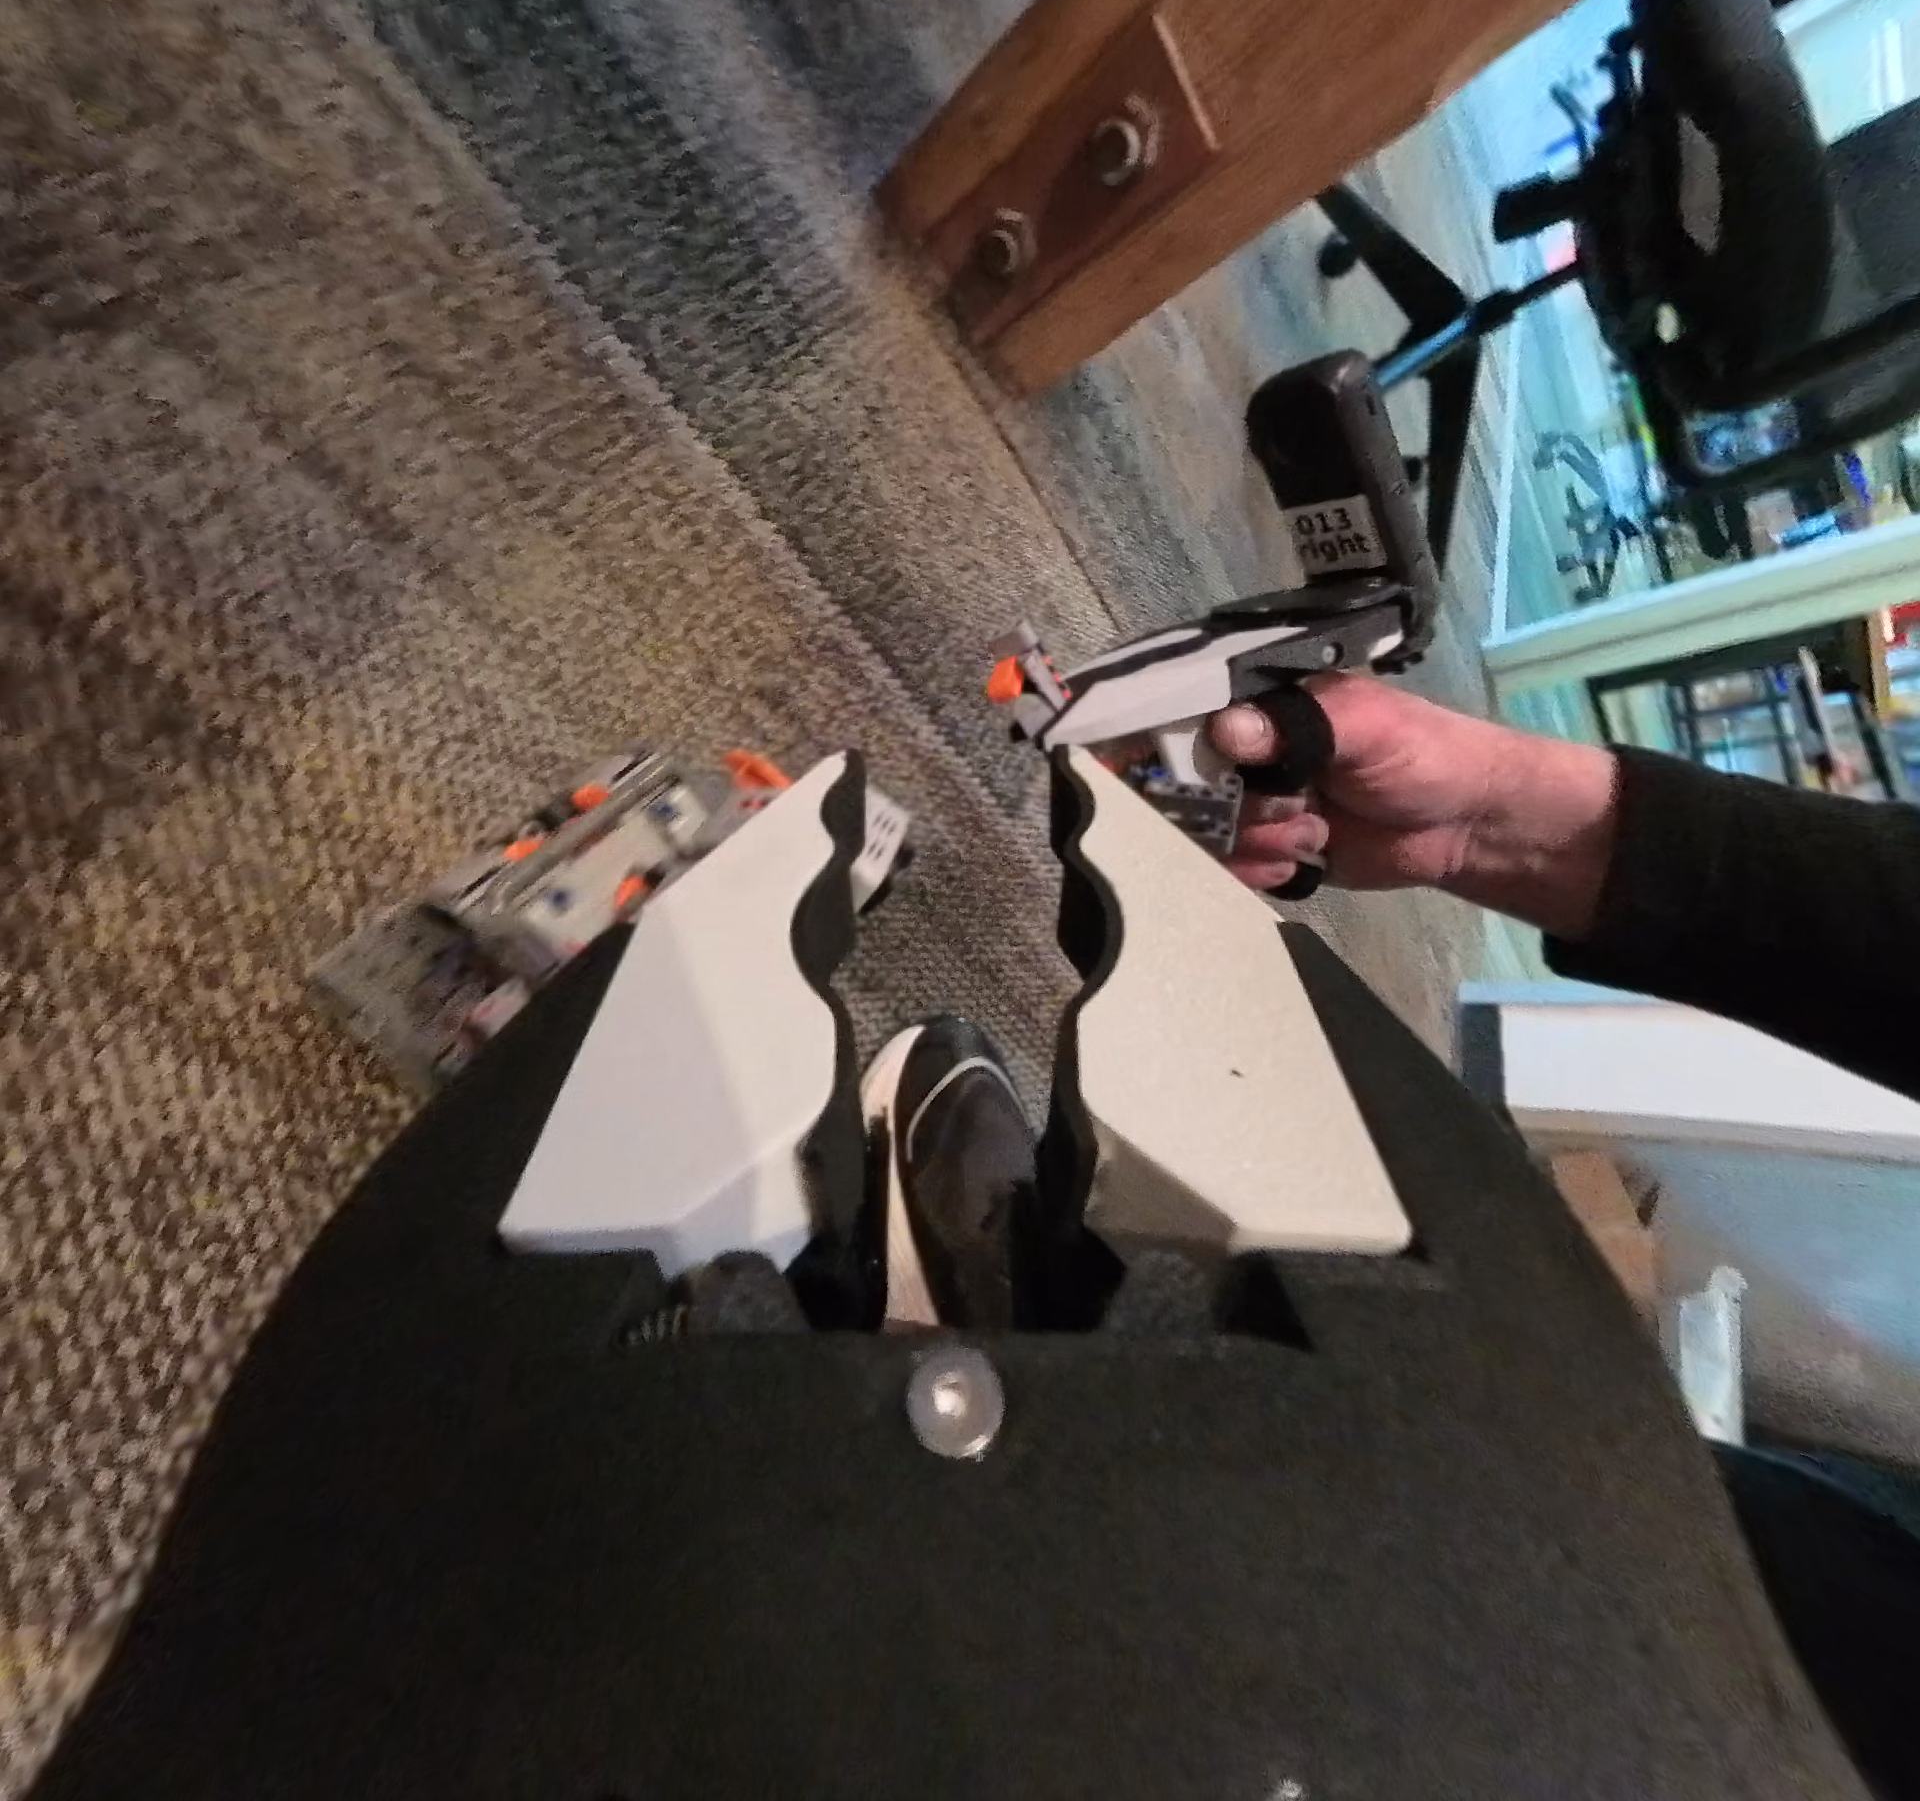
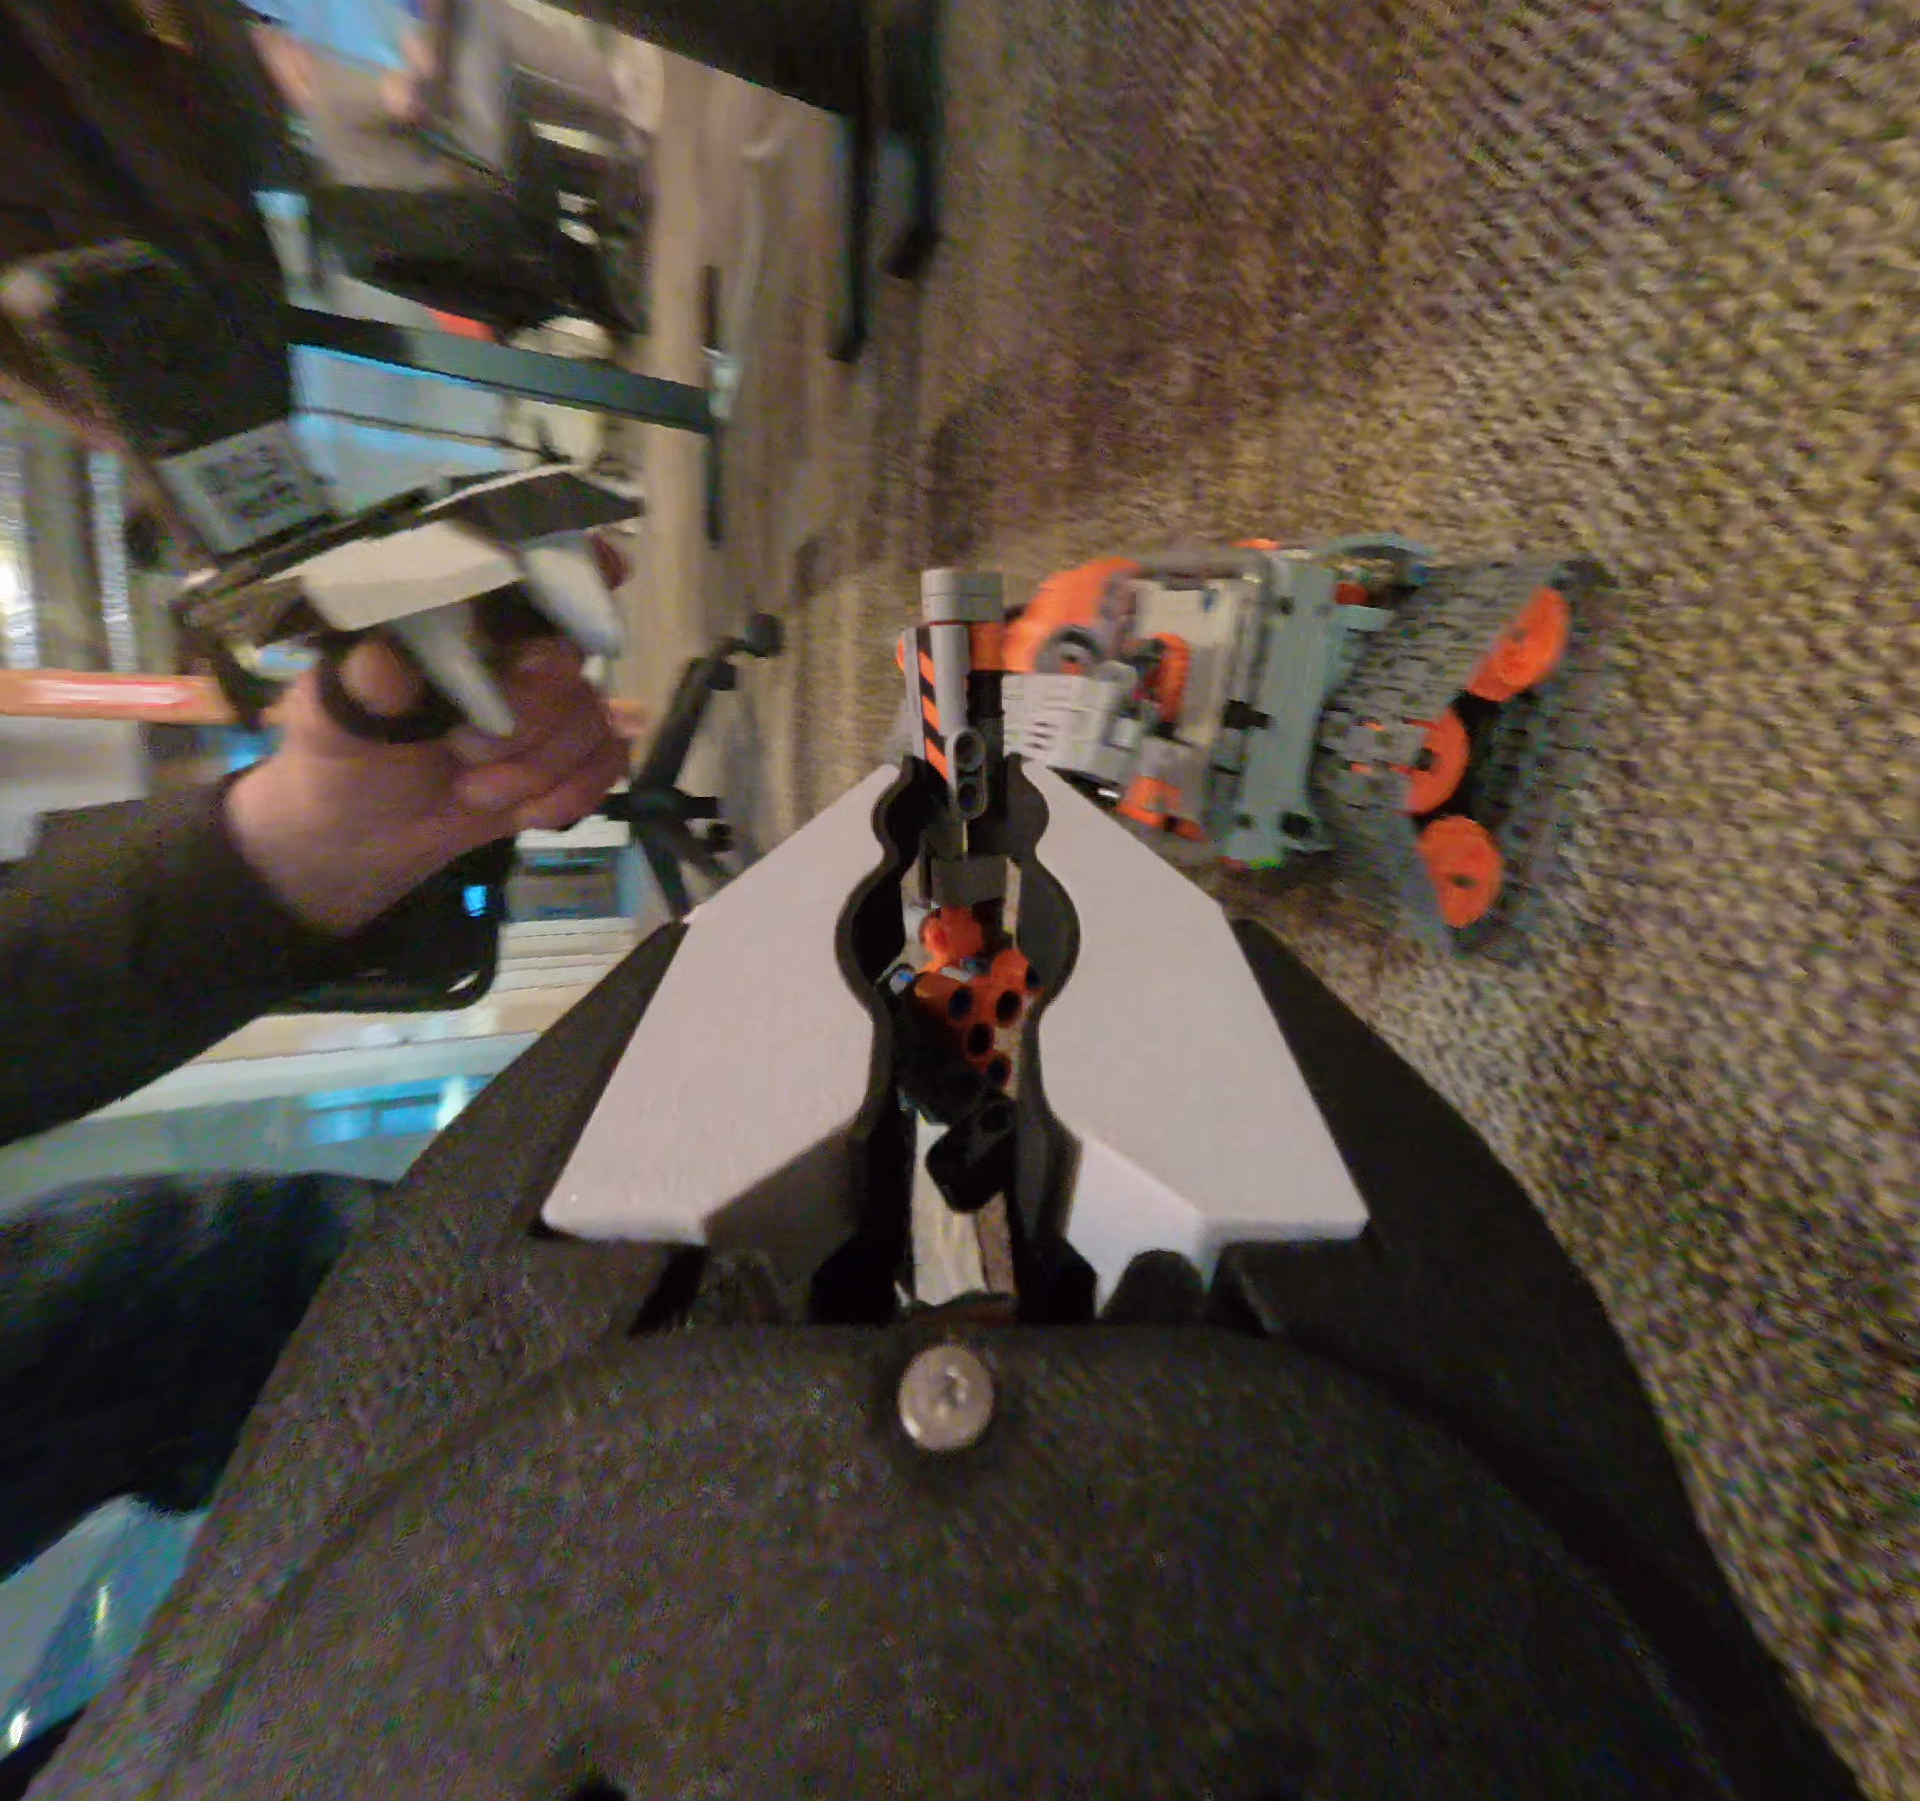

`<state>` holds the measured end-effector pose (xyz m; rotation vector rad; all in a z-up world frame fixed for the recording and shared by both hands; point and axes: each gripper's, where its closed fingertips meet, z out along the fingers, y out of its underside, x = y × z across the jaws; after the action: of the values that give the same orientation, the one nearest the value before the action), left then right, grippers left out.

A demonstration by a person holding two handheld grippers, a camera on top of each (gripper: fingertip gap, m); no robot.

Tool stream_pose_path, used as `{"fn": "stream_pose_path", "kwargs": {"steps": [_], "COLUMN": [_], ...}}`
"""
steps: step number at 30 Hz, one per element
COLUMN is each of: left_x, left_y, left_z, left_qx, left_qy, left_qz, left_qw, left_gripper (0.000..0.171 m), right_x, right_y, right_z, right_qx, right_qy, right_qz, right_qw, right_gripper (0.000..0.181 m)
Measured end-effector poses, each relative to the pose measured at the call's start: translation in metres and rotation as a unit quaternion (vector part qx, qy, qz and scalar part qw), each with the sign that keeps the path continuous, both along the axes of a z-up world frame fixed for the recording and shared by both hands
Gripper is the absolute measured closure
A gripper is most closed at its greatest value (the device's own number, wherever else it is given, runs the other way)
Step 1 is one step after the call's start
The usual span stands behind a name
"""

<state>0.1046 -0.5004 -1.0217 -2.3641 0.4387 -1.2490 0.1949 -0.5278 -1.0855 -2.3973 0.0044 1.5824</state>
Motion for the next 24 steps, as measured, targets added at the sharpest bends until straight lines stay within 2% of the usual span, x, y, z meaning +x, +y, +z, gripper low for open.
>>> {"fn": "stream_pose_path", "kwargs": {"steps": [4,6,10,12,16,18,20,22,24], "left_x": [0.054,0.071,0.084,0.089,0.092,0.090,0.086,0.085,0.086], "left_y": [-0.003,-0.012,-0.013,-0.017,-0.014,-0.010,-0.008,-0.008,-0.009], "left_z": [0.012,0.013,0.015,0.019,0.021,0.015,0.010,0.005,0.001], "left_qx": [-0.014,-0.037,-0.075,-0.094,-0.131,-0.169,-0.202,-0.248,-0.271], "left_qy": [-0.027,-0.033,-0.048,-0.064,-0.062,-0.051,-0.037,-0.029,-0.013], "left_qz": [-0.052,-0.071,-0.044,-0.047,-0.029,0.004,0.031,0.061,0.080], "left_qw": [0.998,0.996,0.995,0.992,0.989,0.984,0.978,0.966,0.959], "left_gripper": [0.143,0.142,0.149,0.157,0.158,0.158,0.158,0.158,0.158], "right_x": [-0.011,-0.013,-0.020,-0.020,-0.018,-0.009,-0.001,0.001,-0.003], "right_y": [0.000,-0.001,-0.011,-0.012,-0.007,0.002,0.006,0.007,0.007], "right_z": [0.049,0.057,0.072,0.075,0.075,0.069,0.071,0.075,0.079], "right_qx": [0.031,0.062,0.109,0.111,0.122,0.145,0.218,0.278,0.298], "right_qy": [0.090,0.066,0.022,0.007,-0.018,-0.101,-0.216,-0.320,-0.371], "right_qz": [0.012,0.032,0.090,0.099,0.091,0.075,0.104,0.150,0.177], "right_qw": [0.995,0.995,0.990,0.989,0.988,0.981,0.946,0.893,0.861], "right_gripper": [0.168,0.168,0.168,0.168,0.166,0.144,0.147,0.146,0.148]}}
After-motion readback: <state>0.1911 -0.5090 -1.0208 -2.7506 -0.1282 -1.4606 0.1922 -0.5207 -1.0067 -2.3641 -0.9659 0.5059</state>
